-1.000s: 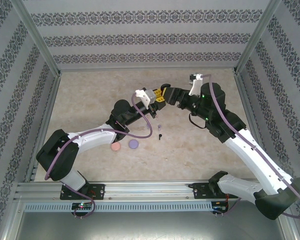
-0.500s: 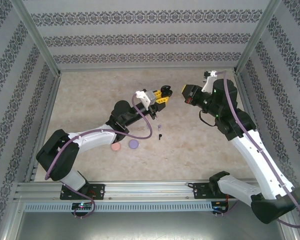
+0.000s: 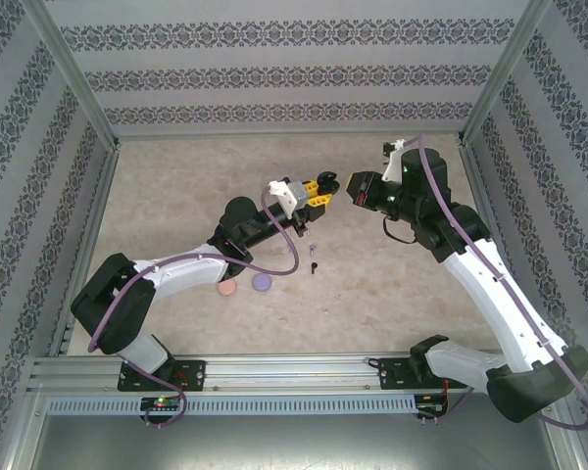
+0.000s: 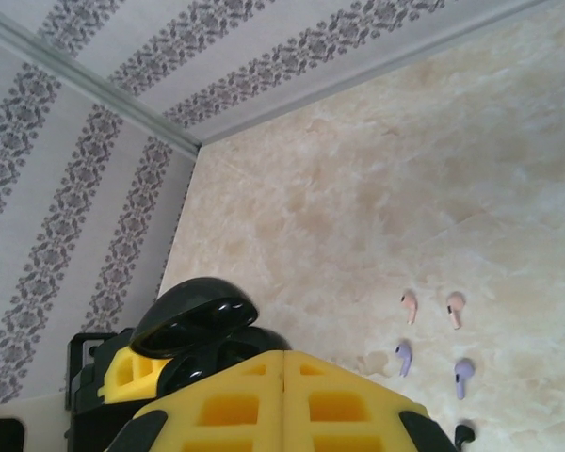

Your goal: Insert the wireless bluetooth earbuds into the charging case

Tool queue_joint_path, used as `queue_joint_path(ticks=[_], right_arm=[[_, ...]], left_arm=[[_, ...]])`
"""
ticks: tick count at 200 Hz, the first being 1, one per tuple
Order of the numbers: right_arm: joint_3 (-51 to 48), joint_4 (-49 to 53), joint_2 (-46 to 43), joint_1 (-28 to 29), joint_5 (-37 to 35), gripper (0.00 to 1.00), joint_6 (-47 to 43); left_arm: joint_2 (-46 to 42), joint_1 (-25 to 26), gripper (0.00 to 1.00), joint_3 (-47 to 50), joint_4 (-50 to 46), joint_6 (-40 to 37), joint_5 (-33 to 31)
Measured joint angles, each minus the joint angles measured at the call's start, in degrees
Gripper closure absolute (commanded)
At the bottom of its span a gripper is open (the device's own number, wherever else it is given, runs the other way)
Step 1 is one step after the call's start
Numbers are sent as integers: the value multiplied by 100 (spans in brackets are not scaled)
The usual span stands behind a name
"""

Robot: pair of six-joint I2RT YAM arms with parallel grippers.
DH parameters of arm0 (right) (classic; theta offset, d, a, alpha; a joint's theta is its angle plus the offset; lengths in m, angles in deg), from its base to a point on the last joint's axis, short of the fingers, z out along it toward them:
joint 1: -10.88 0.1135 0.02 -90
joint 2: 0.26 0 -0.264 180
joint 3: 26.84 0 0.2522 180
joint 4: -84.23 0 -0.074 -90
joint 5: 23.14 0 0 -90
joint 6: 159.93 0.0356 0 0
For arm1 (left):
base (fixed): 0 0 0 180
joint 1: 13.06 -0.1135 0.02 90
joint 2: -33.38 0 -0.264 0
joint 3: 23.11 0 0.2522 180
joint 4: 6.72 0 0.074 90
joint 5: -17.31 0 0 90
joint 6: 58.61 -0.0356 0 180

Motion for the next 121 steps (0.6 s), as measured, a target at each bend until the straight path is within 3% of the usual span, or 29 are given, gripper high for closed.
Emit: queue_joint_path(ticks=[121], right_arm=[[289, 120, 293, 509, 74, 100, 39]], left_arm=[[11, -22, 100, 0, -48, -15, -15]])
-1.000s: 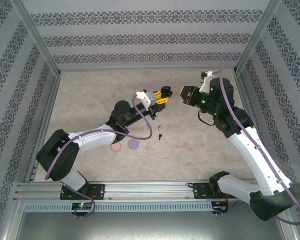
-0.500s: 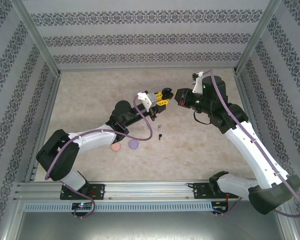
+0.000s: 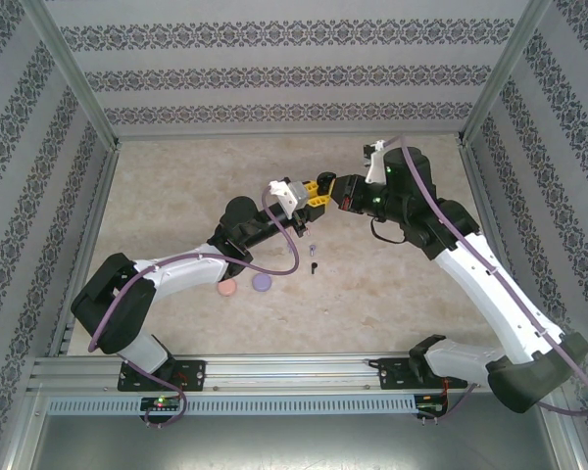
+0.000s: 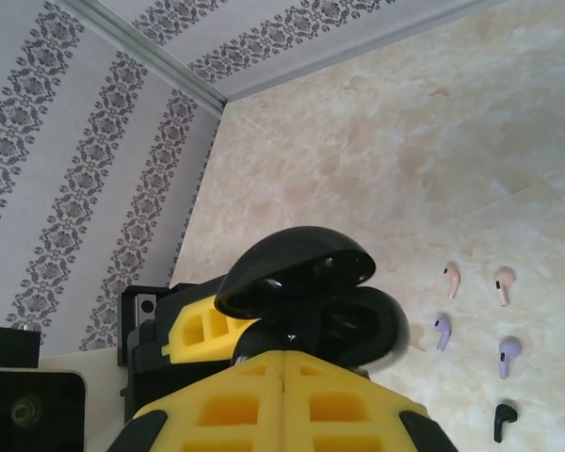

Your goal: Insert the wireless bluetooth earbuds into the charging case

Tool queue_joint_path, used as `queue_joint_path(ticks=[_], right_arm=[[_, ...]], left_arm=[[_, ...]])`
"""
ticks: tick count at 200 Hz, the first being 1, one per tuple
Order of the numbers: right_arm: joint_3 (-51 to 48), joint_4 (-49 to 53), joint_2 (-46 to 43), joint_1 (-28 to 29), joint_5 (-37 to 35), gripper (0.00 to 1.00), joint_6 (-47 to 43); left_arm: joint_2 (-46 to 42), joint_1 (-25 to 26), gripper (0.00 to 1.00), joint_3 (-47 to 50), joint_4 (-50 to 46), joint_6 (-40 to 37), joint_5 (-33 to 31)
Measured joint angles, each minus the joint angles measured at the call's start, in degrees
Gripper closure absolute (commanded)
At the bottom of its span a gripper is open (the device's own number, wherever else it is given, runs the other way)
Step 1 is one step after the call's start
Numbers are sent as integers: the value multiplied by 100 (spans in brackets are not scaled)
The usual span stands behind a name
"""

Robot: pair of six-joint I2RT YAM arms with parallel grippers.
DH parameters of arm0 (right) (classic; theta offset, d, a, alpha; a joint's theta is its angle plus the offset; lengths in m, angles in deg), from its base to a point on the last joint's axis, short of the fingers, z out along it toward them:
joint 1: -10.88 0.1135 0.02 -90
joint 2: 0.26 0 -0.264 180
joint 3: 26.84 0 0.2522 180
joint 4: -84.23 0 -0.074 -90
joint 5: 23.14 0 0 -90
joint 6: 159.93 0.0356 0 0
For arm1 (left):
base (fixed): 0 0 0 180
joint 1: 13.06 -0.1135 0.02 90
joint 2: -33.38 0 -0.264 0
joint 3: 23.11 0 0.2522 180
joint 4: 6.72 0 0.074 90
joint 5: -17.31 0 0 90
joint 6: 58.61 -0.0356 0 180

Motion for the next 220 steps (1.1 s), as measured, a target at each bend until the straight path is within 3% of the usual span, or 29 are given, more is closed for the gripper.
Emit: queue_joint_path(ticks=[57, 90, 99, 115, 134, 186, 220], right_arm=[[205, 7, 125, -2, -2, 100, 2], [219, 151, -367, -57, -109, 100, 2], [192, 184, -597, -94, -162, 92, 0], [-4, 243, -1027, -168, -308, 66, -9], [-387, 378, -1329, -205, -476, 48, -48], [-2070, 555, -603, 11, -1012, 42, 142], [-2302, 531, 258, 503, -1357, 42, 474]], left_arm=[[0, -4, 100, 0, 0, 0, -9], [-7, -7, 100, 140, 83, -7, -81], [-15, -13, 100, 236, 85, -20, -125], [-118, -22, 100, 479, 83, -55, -229], [-431, -55, 100, 782, 48, -125, -358], [-1563, -105, 100, 1209, 39, -310, -780], [-1884, -157, 100, 1373, 39, -380, -1008]])
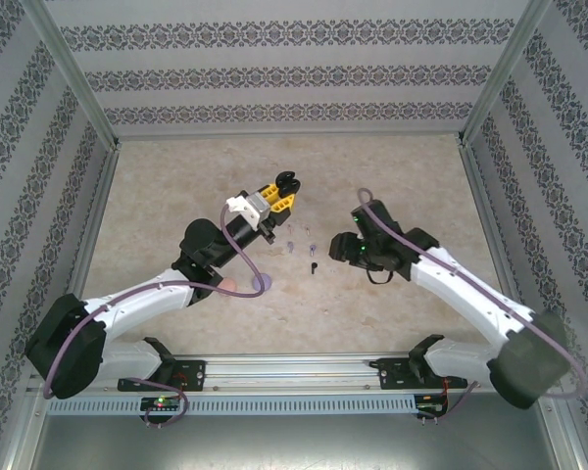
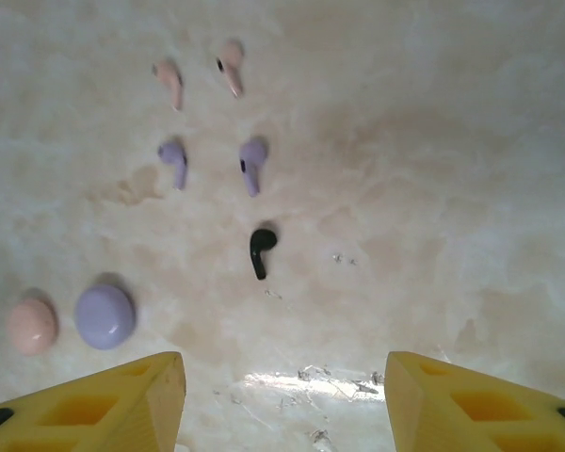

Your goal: Insert the wireless bluetooth earbuds into the charging case

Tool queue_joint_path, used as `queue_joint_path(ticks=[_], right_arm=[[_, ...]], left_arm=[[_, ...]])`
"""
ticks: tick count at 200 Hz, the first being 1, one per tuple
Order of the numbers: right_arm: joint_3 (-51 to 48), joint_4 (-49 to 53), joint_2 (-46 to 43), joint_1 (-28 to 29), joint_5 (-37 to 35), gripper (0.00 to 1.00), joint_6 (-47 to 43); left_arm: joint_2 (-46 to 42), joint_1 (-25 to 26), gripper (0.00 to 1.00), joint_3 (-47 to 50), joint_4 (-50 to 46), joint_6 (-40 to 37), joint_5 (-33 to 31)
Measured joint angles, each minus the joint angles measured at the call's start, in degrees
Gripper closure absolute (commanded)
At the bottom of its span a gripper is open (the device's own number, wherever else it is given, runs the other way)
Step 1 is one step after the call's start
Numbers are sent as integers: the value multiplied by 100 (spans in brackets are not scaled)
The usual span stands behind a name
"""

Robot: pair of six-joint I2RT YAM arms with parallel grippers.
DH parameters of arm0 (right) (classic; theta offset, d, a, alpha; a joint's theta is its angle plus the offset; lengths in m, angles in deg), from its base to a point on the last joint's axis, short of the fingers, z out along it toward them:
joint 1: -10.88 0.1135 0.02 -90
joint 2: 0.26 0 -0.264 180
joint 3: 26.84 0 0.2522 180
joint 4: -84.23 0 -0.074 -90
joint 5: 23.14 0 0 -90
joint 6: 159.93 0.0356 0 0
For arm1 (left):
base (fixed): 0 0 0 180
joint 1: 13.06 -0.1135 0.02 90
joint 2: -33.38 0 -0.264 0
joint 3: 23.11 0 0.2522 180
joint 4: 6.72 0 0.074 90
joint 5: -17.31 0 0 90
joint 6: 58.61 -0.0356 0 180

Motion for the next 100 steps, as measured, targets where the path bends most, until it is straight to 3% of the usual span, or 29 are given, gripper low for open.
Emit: queue_joint_path(ticks=[57, 100], right_arm=[[684, -37, 1908, 575, -437, 45, 509], [1303, -26, 2830, 688, -605, 49, 699]], left_arm=[[-24, -166, 100, 208, 22, -11, -205], [-35, -299, 100, 267, 59, -4, -245]])
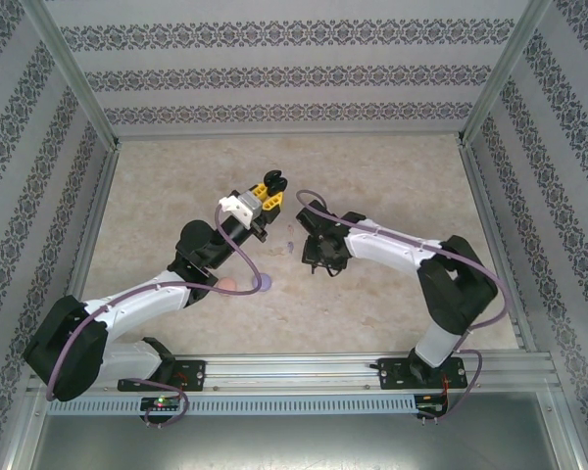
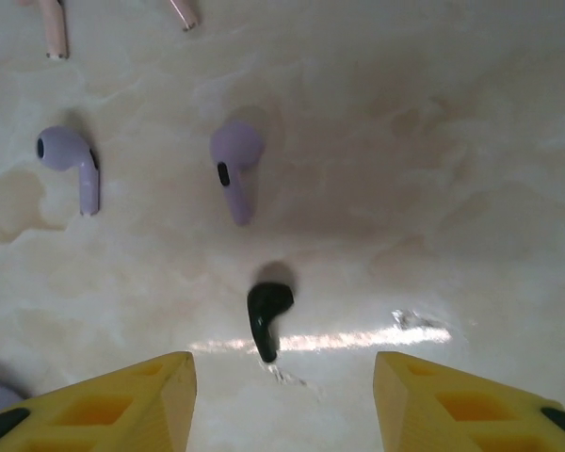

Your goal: Insert the wireless bluetooth earbuds into the charging case

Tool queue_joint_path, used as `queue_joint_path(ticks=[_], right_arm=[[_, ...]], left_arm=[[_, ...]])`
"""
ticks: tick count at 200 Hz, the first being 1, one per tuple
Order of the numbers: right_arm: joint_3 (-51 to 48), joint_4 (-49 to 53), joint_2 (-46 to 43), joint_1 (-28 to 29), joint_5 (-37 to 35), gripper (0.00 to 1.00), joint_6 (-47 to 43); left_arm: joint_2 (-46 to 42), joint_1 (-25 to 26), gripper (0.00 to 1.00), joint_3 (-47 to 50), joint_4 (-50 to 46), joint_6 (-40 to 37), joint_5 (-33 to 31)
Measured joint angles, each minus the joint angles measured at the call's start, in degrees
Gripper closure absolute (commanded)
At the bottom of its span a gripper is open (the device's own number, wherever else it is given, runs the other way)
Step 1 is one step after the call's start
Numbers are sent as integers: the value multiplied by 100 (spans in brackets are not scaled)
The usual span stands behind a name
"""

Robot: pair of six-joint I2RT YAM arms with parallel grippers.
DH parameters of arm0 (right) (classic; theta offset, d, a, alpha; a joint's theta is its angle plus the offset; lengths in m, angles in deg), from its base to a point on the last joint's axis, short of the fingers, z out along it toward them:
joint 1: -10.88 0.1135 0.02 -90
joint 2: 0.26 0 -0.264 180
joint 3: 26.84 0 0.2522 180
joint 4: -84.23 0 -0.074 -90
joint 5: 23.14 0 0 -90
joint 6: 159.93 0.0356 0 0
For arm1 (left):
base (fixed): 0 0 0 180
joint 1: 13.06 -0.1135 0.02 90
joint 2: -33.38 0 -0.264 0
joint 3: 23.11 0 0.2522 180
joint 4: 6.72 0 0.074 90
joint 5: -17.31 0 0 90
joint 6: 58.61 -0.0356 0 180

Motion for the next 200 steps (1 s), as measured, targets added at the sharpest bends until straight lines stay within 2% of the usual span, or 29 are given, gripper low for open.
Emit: queue_joint_path(ticks=[93, 200], right_arm=[[542, 136, 977, 83, -87, 58, 201], [627, 302, 1121, 85, -162, 70, 330]], left_arm=[[-85, -168, 100, 66, 282, 50, 4], [-122, -271, 100, 177, 382, 138, 44]])
